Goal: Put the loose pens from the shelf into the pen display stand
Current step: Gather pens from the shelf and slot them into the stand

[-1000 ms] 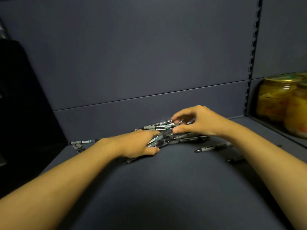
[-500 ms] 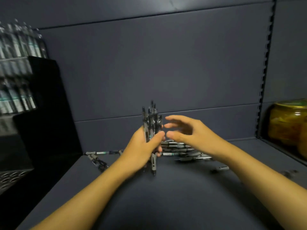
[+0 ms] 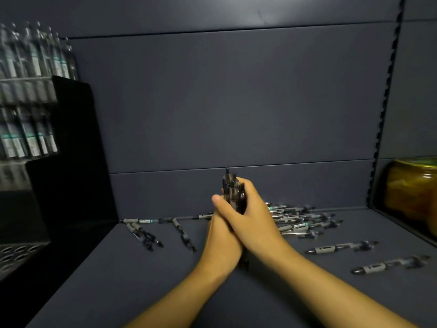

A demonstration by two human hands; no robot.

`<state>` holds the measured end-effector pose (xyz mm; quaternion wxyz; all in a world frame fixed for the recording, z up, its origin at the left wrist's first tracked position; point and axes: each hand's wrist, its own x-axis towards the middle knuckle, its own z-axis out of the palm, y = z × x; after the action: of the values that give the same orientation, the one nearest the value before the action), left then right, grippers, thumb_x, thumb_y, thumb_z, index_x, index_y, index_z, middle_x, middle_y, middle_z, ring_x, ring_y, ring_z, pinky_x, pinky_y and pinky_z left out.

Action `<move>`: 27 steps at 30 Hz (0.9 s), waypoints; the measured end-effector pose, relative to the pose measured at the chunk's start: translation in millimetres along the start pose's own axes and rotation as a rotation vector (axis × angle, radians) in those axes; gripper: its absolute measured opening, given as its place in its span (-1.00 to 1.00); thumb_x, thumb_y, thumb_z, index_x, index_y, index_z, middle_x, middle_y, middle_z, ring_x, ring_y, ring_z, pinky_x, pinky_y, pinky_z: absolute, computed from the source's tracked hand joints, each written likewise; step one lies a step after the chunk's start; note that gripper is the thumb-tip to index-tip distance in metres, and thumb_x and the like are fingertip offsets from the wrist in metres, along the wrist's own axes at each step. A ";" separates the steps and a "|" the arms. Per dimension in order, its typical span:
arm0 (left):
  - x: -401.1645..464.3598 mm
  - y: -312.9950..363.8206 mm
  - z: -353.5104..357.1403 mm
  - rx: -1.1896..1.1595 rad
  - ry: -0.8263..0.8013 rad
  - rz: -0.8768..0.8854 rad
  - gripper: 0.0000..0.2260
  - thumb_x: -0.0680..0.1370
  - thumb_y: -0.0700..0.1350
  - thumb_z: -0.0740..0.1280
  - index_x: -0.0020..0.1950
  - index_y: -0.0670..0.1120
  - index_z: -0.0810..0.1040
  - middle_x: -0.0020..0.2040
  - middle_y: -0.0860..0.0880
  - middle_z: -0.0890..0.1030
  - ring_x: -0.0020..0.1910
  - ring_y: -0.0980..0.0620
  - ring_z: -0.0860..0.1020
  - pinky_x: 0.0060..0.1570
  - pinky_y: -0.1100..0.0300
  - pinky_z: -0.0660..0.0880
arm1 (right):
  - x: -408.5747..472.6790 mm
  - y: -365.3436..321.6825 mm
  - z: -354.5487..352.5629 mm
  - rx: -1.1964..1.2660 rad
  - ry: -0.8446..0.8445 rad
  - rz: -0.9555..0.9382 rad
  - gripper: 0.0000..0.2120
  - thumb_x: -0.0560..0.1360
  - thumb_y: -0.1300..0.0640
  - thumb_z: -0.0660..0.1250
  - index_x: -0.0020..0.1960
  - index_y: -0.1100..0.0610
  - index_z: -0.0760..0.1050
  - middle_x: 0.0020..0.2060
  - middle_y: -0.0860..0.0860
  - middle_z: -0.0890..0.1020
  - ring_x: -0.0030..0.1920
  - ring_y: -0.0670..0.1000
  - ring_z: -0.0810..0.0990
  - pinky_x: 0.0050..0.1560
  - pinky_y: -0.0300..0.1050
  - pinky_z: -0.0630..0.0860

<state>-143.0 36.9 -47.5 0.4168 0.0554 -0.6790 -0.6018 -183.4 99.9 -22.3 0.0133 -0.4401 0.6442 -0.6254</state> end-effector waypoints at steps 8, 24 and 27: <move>-7.9 2.1 -1.7 0.108 -0.060 0.016 -0.70 0.47 -0.03 0.21 0.09 -0.09 0.60 -0.06 0.09 0.70 0.00 0.19 0.63 -0.02 0.30 0.52 | -1.8 7.3 -4.0 -0.011 0.042 -0.013 -0.58 0.49 0.02 0.46 0.26 -0.12 0.36 -0.04 -0.16 0.63 0.01 -0.25 0.60 0.02 -0.39 0.47; -12.4 -1.9 -2.8 0.135 -0.064 -0.024 -0.66 0.57 -0.39 0.21 0.25 -0.10 0.57 0.11 0.02 0.68 0.12 0.17 0.62 0.08 0.32 0.54 | -5.3 16.6 -6.7 0.089 0.042 0.044 -0.41 0.48 0.22 0.45 0.38 -0.12 0.29 0.01 -0.18 0.70 0.08 -0.24 0.63 0.22 -0.18 0.52; -13.4 2.5 -2.8 0.132 -0.076 -0.002 -0.64 0.57 -0.39 0.23 0.26 -0.07 0.57 0.10 0.06 0.68 0.10 0.23 0.62 0.06 0.38 0.52 | -4.1 14.7 -7.9 0.180 0.065 0.087 -0.37 0.44 0.24 0.50 0.40 -0.04 0.31 0.03 -0.15 0.71 0.09 -0.21 0.64 0.29 -0.05 0.52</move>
<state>-131.5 43.2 -52.2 0.3854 0.0607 -0.7326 -0.5578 -193.5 106.0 -34.8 0.0593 -0.3883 0.6039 -0.6936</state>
